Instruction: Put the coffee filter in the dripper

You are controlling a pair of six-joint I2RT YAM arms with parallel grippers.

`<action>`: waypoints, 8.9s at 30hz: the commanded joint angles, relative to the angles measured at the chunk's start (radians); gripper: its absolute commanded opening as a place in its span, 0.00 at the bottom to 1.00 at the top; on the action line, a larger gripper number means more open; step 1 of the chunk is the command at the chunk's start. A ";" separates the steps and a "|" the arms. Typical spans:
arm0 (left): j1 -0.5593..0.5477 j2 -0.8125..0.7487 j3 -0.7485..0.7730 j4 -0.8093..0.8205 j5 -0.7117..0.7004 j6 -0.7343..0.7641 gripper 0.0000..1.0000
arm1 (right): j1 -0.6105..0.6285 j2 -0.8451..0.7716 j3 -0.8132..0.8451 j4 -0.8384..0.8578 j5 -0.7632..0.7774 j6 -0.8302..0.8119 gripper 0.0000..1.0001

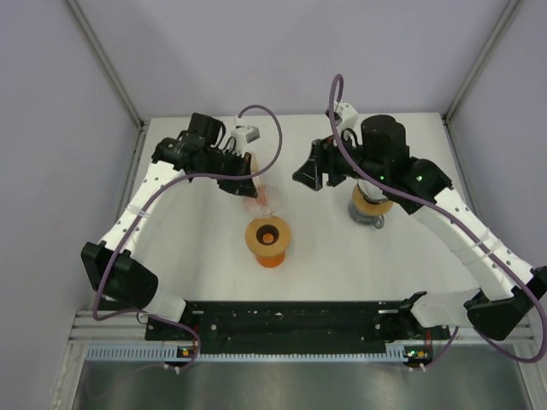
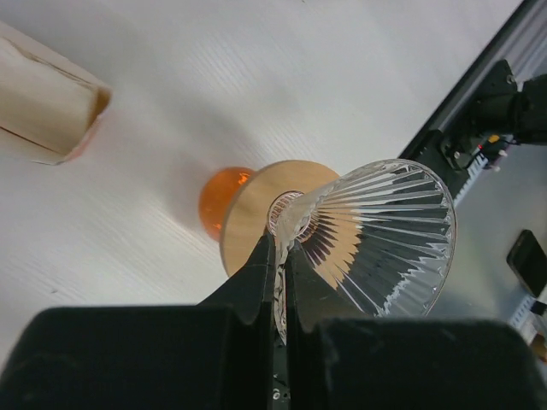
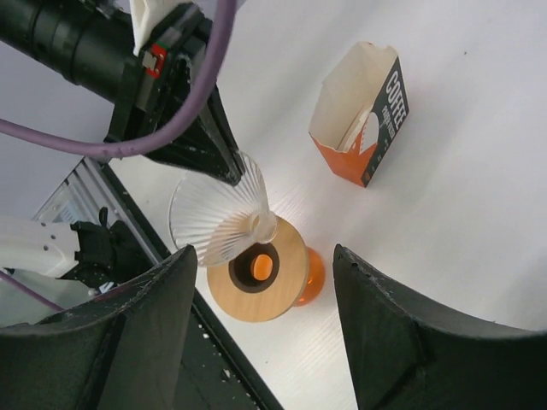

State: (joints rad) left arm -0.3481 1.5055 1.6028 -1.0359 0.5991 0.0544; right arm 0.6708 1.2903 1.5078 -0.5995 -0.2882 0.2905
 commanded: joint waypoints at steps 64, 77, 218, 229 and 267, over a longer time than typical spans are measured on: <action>-0.150 -0.071 -0.483 0.263 -0.077 0.090 0.00 | 0.159 0.188 -0.353 0.142 -0.055 0.088 0.00; -0.181 0.009 -0.515 0.264 -0.090 0.125 0.00 | 0.122 0.201 -0.443 0.156 -0.023 0.075 0.00; 0.170 -0.041 -0.138 0.458 -0.170 -0.467 0.00 | 0.259 0.455 0.235 0.188 0.566 -0.284 0.00; 0.170 -0.094 -0.101 0.344 -0.162 -0.127 0.60 | 0.260 0.288 -0.032 0.463 0.449 -0.677 0.00; -0.040 -0.133 0.074 0.234 -0.476 0.127 0.00 | 0.260 0.118 -0.027 0.576 0.187 -0.604 0.44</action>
State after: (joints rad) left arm -0.3332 1.4090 1.5852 -0.8295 0.2699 0.2356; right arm 0.9272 1.4982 1.4220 -0.0753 -0.0746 -0.4316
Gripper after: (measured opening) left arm 0.019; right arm 0.413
